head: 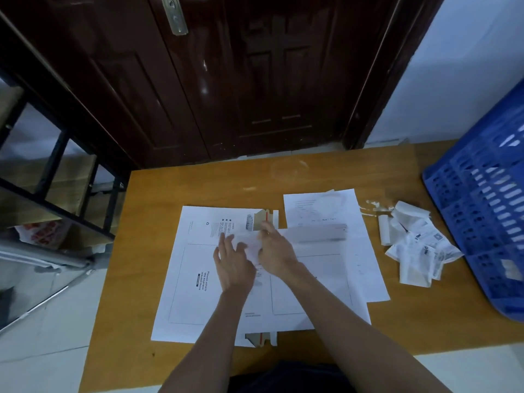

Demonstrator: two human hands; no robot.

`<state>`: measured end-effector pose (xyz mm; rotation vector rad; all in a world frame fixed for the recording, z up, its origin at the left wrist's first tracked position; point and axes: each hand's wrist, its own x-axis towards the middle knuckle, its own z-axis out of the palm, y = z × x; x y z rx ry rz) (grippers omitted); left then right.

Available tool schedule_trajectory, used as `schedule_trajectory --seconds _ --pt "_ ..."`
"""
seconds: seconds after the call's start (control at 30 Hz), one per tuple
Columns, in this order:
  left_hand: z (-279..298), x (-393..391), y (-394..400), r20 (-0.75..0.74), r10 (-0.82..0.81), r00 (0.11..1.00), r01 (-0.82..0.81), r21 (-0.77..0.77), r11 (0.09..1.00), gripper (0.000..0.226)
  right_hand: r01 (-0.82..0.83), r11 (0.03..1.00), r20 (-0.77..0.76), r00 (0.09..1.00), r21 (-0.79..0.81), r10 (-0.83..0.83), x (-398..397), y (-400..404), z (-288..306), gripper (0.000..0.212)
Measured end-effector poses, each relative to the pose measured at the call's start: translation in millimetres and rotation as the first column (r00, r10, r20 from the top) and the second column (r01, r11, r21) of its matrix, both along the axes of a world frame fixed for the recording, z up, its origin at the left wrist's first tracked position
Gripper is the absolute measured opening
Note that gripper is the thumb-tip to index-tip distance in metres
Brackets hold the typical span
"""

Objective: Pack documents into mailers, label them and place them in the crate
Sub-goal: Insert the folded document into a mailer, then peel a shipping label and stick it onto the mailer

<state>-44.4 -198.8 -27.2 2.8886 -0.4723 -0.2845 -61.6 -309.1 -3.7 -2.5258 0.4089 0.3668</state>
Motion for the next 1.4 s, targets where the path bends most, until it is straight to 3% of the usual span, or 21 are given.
schedule_trajectory --seconds 0.07,0.17,0.37,0.57,0.7,0.8,0.9,1.0,1.2,1.4 --pt "8.4 2.4 -20.9 0.069 -0.035 0.997 0.042 -0.092 0.995 0.038 0.057 0.995 0.088 0.995 -0.085 -0.049 -6.5 -14.6 -0.5 0.046" --pt "19.9 -1.8 -62.1 0.032 -0.252 0.967 0.254 -0.145 0.956 0.042 0.218 0.961 0.113 0.973 -0.171 -0.201 -24.4 -48.5 -4.8 0.044" --pt "8.4 -35.1 -123.4 -0.180 -0.510 0.841 0.514 -0.027 0.858 0.062 0.400 0.894 -0.018 0.911 -0.204 -0.412 -82.3 -102.5 -18.3 0.056" --pt "-3.2 -56.8 -148.7 -0.291 -0.536 0.793 0.583 0.108 0.805 0.066 0.319 0.934 -0.147 0.928 -0.159 -0.342 -102.2 -113.0 -30.2 0.065" --pt "-11.5 -56.2 -147.2 -0.308 -0.545 0.780 0.614 0.200 0.764 0.071 0.123 0.947 -0.317 0.923 -0.297 -0.219 -101.2 -110.9 -35.0 0.072" --pt "-10.3 -51.2 -150.0 -0.302 -0.560 0.771 0.625 0.190 0.757 0.067 0.025 0.932 -0.390 0.904 -0.361 -0.175 -86.3 -114.2 -21.3 0.063" --pt "-8.5 -48.1 -154.3 -0.319 -0.540 0.779 0.598 0.121 0.792 0.058 0.070 0.926 -0.364 0.907 -0.370 -0.214 -72.2 -125.9 -5.3 0.044" --pt "-8.9 -46.9 -155.9 -0.314 -0.541 0.780 0.598 0.122 0.792 0.057 0.125 0.932 -0.334 0.911 -0.340 -0.244 -75.3 -123.9 -2.0 0.039" --pt "-1.5 -44.0 -153.6 -0.307 -0.562 0.768 0.617 0.122 0.778 0.061 0.101 0.953 -0.392 0.896 -0.284 -0.211 -77.7 -128.6 -4.5 0.048" --pt "-2.9 -48.1 -155.5 -0.310 -0.581 0.753 0.651 0.221 0.726 0.071 0.215 0.946 -0.290 0.914 -0.244 -0.283 -92.1 -118.3 -14.0 0.058"
